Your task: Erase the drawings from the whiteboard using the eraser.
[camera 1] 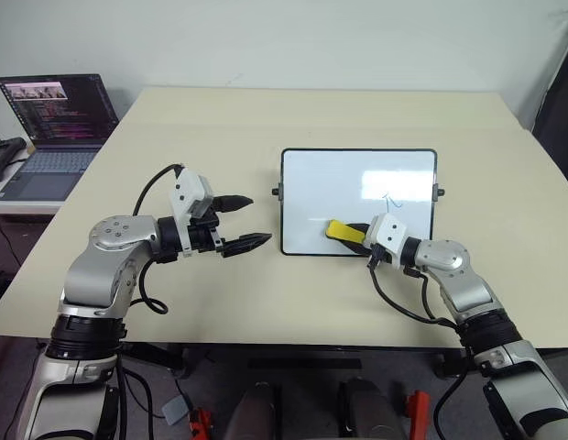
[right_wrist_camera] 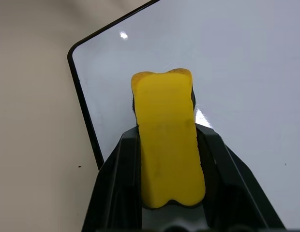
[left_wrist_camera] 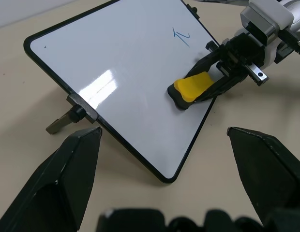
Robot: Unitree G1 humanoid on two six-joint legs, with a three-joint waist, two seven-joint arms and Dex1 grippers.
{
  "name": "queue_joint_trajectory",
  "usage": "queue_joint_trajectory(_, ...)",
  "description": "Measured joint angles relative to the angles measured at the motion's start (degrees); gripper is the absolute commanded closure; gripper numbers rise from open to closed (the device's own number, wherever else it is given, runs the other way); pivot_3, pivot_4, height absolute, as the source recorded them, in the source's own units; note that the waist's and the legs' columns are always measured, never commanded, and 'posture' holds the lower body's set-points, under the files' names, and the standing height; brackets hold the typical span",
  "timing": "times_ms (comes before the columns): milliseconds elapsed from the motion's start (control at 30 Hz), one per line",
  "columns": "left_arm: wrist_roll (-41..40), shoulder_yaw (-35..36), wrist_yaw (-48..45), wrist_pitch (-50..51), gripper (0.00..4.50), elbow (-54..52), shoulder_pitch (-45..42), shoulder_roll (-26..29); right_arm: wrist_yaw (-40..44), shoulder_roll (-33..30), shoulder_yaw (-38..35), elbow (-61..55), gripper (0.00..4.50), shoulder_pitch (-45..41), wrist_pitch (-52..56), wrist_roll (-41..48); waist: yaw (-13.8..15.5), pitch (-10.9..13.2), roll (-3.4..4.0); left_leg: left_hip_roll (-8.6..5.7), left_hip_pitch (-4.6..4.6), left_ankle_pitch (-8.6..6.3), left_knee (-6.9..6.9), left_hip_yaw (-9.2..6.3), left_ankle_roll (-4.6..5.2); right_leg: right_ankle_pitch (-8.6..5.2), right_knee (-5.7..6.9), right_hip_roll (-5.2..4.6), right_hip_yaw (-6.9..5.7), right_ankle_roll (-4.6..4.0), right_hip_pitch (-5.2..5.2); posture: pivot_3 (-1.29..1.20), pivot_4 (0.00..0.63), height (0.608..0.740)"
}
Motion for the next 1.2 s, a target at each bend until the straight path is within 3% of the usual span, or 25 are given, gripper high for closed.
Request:
queue_joint_trajectory(100,-0.11,0.04,0.23,0.04,0.00,-0.64,0.04,0.20,-3.53,-1.37,0.33,3.10,3.38,-0.98,-3.40,-3.40,0.08,-0.01,-0.01,-0.01,0.59,0.04,0.02,-0.01,0.05,-0.16,-0.08,0.00,0.02,0.26,0.61,0.00,0.150,0.740)
queue_joint_trajectory(233,-0.04,0.23,0.95,-0.03,0.00,-0.63,0.23,0.24,-6.91,-3.52,0.33,5.43,3.38,-1.49,-6.16,-6.03,0.37,-0.13,-0.21,0.00,1.14,0.09,0.02,-0.11,0.14,-0.35,-0.10,-0.01,-0.02,-0.09,1.22,0.00,0.150,0.740)
queue_joint_trajectory(500,-0.05,0.25,0.72,-0.04,0.00,-0.48,0.06,0.36,-5.11,-7.09,-0.46,3.65,3.38,2.86,-8.89,-4.71,0.41,-0.31,-0.49,0.01,1.14,0.12,-0.01,-0.13,0.19,-0.35,-0.16,-0.02,-0.01,-0.10,1.24,0.00,0.150,0.740)
queue_joint_trajectory(700,0.01,0.17,0.71,-0.04,0.00,-0.19,-0.86,0.26,-0.41,-5.60,2.14,-1.21,3.38,7.20,-5.95,-4.06,-0.01,-0.31,-0.50,0.12,1.07,0.08,-0.09,-0.08,0.14,-0.36,-0.19,0.04,-0.01,-0.12,1.13,0.00,0.150,0.740)
queue_joint_trajectory(1033,0.02,0.10,0.69,-0.04,0.00,-0.15,-1.33,0.10,-1.25,-4.15,3.00,-0.12,3.38,4.41,-5.29,-6.58,-0.99,-0.33,-0.53,0.70,1.13,0.05,-0.11,0.01,0.09,-0.36,-0.21,0.22,-0.02,-0.24,1.13,0.00,0.150,0.740)
queue_joint_trajectory(1200,0.04,0.10,0.74,-0.04,0.00,-0.16,-1.33,0.10,-6.86,-2.40,3.06,2.65,3.38,-1.27,-6.19,-9.82,-1.04,-0.31,-0.51,0.71,1.08,0.06,-0.10,0.01,0.09,-0.30,-0.21,0.25,-0.03,-0.33,1.04,0.00,0.150,0.740)
